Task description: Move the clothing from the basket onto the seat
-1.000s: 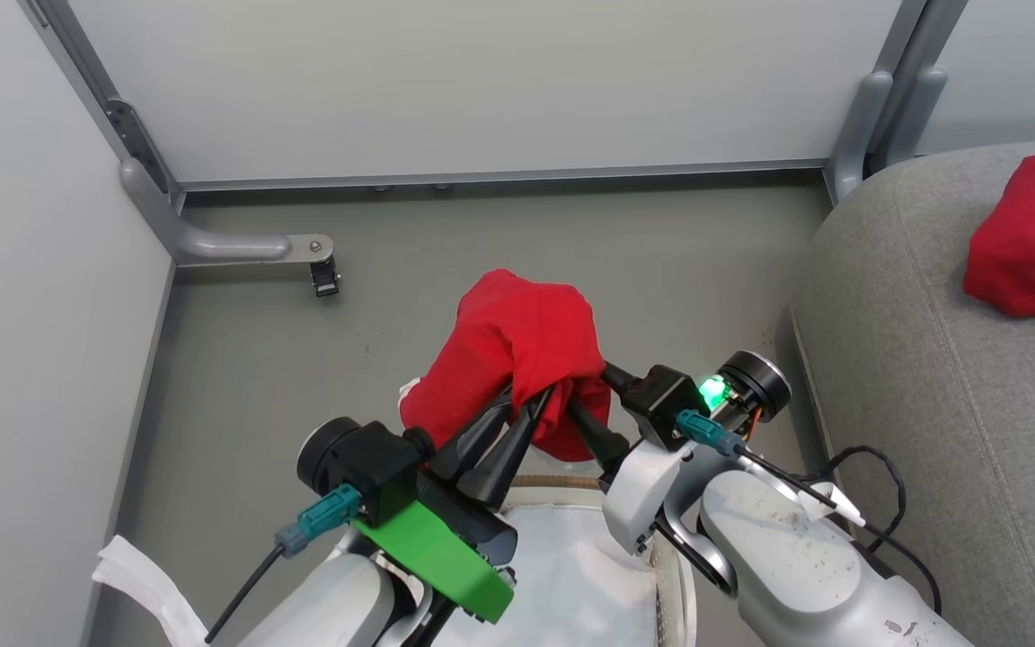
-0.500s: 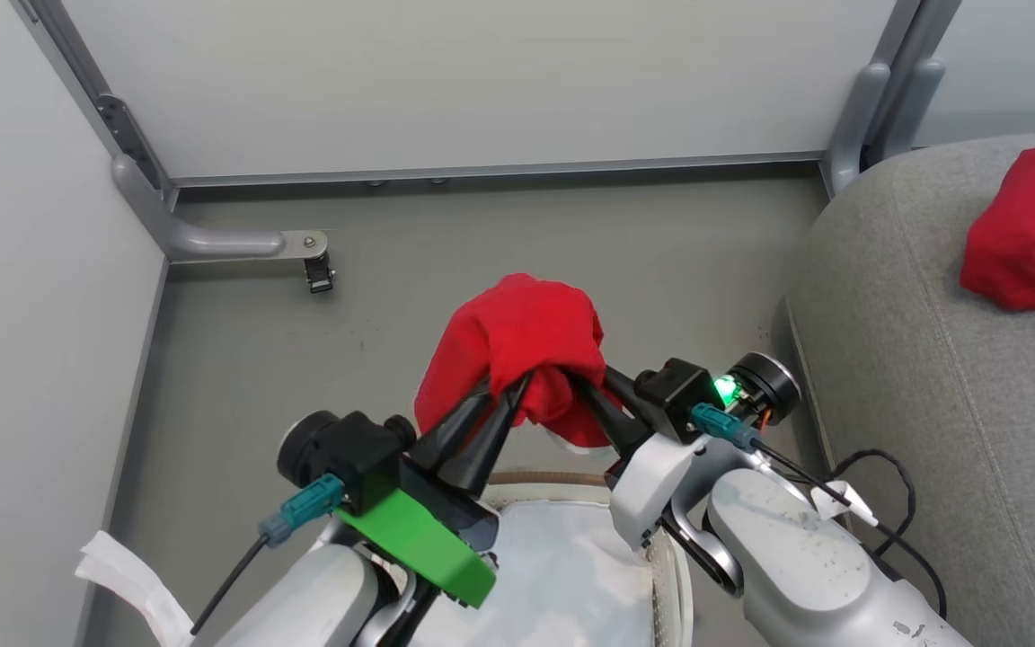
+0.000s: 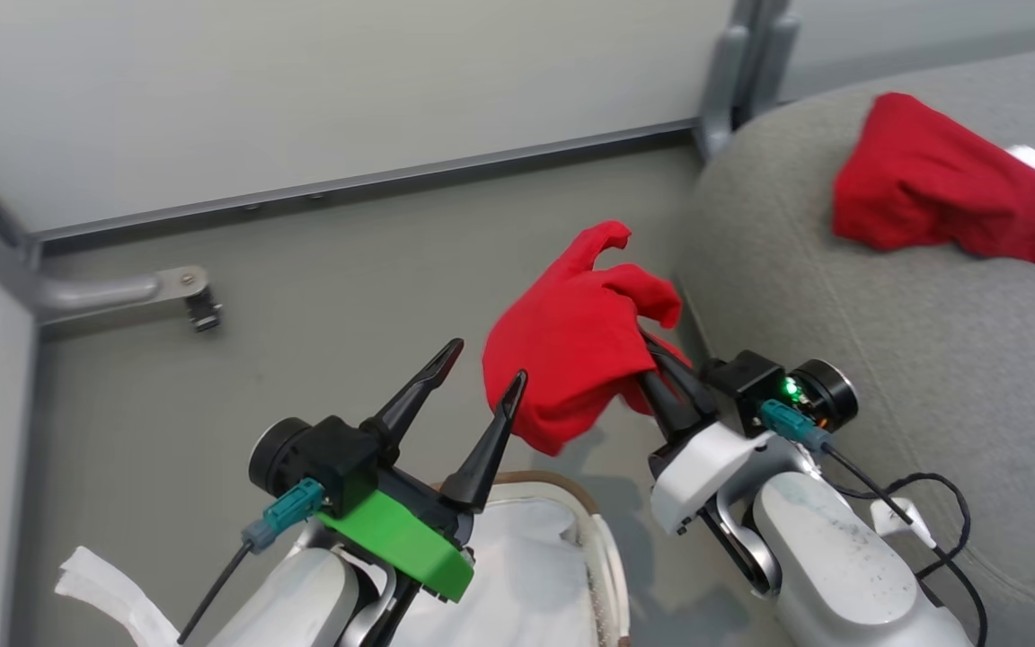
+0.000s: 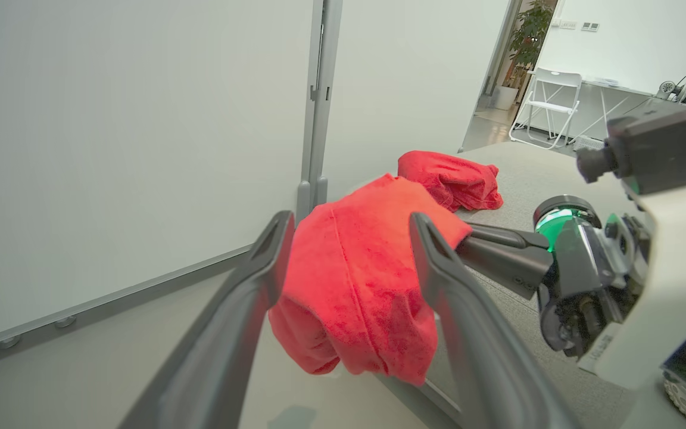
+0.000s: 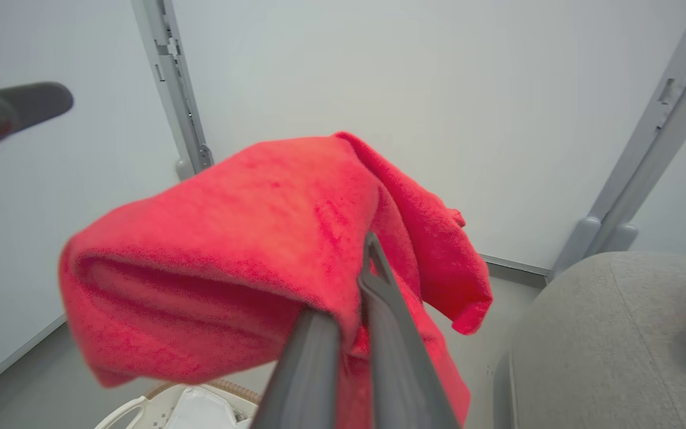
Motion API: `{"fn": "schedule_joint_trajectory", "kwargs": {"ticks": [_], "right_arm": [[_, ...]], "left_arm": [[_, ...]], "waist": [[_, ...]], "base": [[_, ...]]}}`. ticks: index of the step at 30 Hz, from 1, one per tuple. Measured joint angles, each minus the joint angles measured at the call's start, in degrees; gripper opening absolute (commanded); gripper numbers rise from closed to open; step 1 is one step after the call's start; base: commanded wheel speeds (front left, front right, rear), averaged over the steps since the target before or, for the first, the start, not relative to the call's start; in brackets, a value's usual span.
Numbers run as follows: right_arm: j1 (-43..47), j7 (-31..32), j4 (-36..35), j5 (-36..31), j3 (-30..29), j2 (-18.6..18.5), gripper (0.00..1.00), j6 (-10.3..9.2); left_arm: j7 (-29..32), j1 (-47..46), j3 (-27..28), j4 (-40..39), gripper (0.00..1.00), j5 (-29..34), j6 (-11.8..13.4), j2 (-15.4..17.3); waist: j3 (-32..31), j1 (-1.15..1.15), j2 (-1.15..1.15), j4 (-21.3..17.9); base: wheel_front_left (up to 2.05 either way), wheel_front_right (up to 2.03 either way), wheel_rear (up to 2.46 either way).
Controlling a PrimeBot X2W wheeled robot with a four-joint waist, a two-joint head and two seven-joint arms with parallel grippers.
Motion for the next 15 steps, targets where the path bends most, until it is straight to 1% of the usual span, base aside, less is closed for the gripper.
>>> {"fn": "schedule_joint_trajectory", "kwargs": {"ticks": [6,11,13,15], "right_arm": [[2.8,-0.01,-2.88,-0.62,-3.77,-0.04,0.0,0.0],[4.78,-0.01,-4.7,-1.52,-6.2,-0.07,0.0,0.0],[4.97,-0.01,-5.41,-2.4,-7.79,0.0,0.0,0.0],[4.89,0.0,-6.61,-2.98,-11.38,-0.26,0.0,0.0]], "left_arm": [[0.0,0.52,1.25,-0.18,1.0,0.55,0.0,0.54],[0.0,1.22,0.92,-0.02,1.0,0.79,0.0,0.88],[0.0,1.3,0.77,0.01,1.0,0.85,0.0,0.98],[-0.01,1.31,0.48,0.08,1.0,0.85,0.0,1.11]], "waist": [[0.81,0.0,0.0,-6.94],[1.56,0.0,0.0,-13.16],[1.88,0.0,0.0,-15.36],[2.34,0.0,0.0,-17.58]], "base": [[0.0,0.0,0.0],[0.0,0.0,0.0],[0.0,0.0,0.0],[0.0,0.0,0.0]]}}
